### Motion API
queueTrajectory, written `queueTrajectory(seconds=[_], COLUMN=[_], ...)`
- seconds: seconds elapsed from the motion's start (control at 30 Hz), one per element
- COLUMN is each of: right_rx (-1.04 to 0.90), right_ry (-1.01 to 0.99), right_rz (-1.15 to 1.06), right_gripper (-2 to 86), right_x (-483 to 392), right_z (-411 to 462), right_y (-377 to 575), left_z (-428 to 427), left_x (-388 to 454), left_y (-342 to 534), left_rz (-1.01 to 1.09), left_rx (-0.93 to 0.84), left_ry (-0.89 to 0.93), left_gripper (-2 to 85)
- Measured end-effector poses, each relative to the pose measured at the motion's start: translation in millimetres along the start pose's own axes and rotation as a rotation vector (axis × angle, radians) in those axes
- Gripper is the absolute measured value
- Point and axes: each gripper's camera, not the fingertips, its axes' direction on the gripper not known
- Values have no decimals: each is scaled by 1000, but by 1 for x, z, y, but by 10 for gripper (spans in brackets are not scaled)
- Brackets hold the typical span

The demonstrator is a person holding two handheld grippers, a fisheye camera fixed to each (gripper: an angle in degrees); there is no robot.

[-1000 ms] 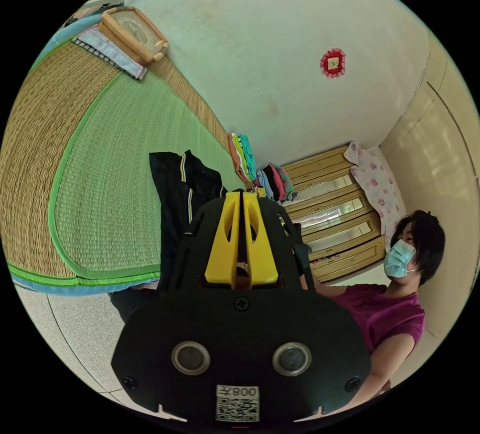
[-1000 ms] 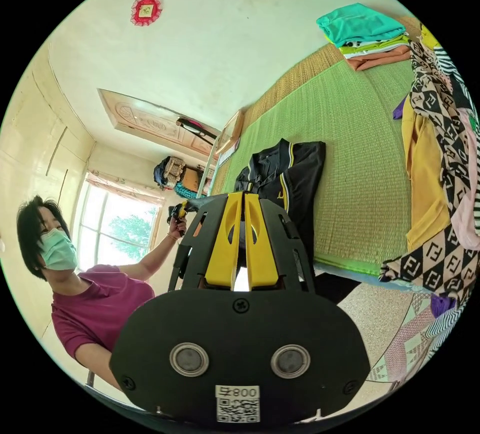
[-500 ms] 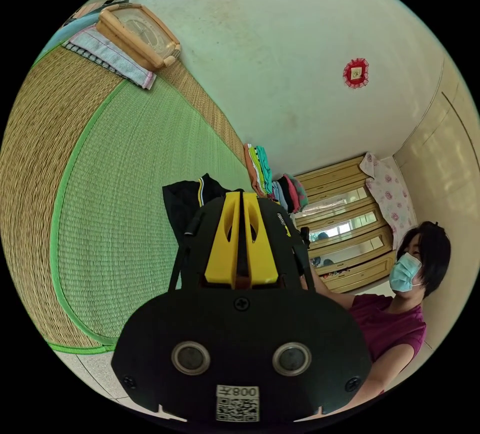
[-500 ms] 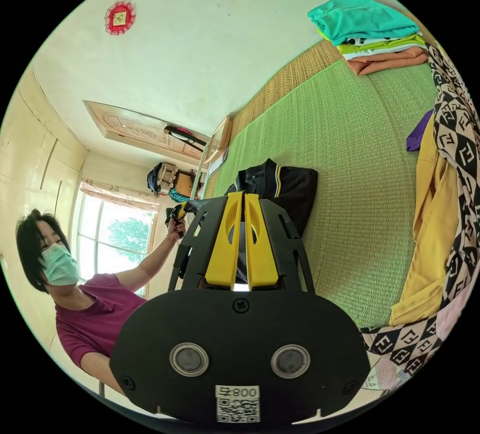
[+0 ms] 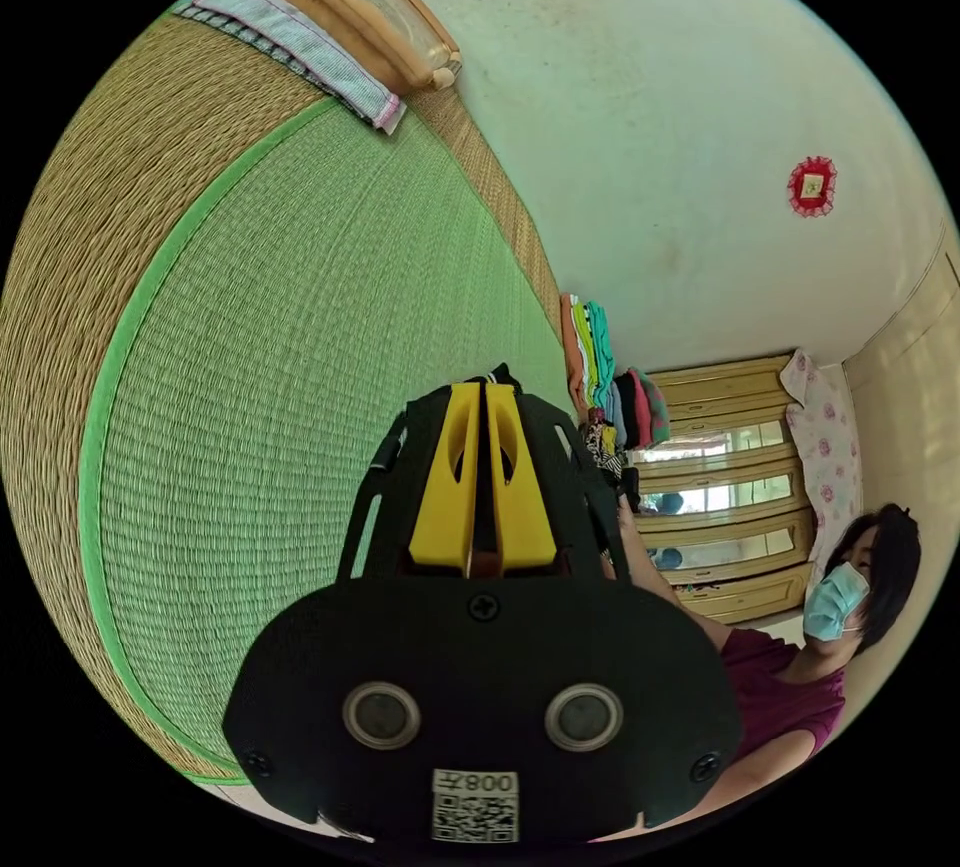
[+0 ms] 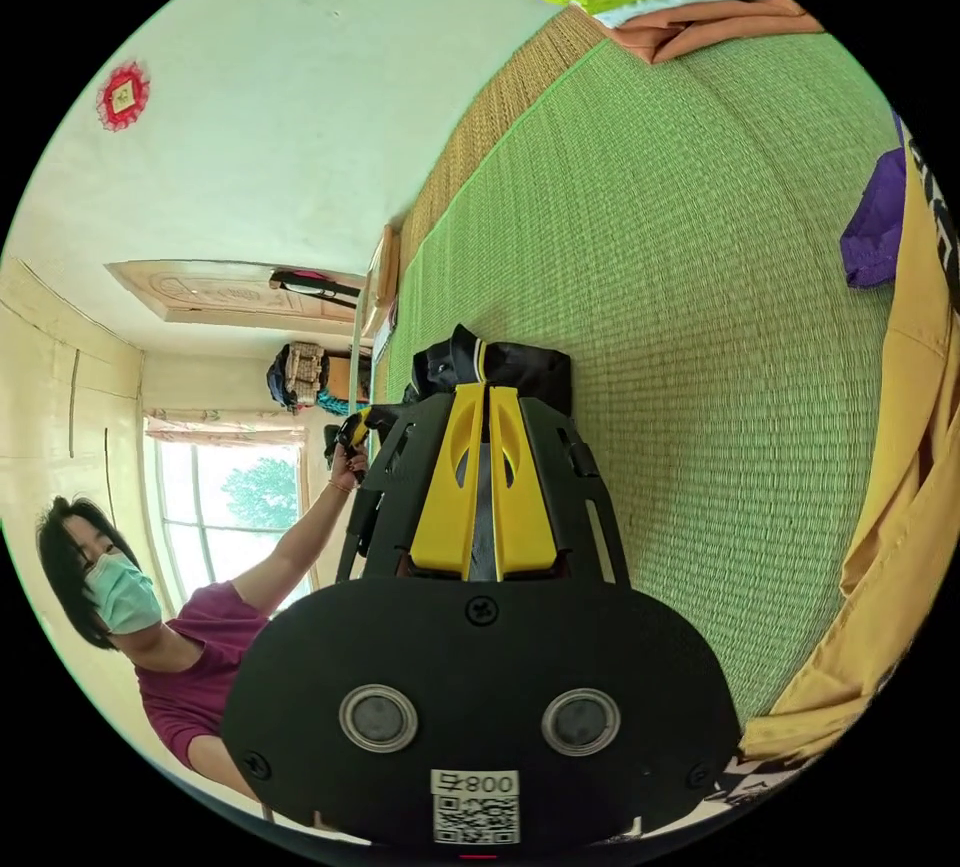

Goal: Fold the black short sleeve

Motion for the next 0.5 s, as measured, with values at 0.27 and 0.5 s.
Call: queueTrajectory(seconds=[0.27, 0.5], right_rx=[0, -4], right_ry=[-14, -7], right_rz=[15, 29], right_gripper=[4, 8], right_x=[17, 26], right_z=[9, 20], right_y=[-29, -37], left_z=[44, 63], left_x=[-4, 7], left_y=[-39, -46], left_rz=[-23, -27], left_rx=[-8, 66], left_ry=[-21, -78], left_gripper=[14, 42])
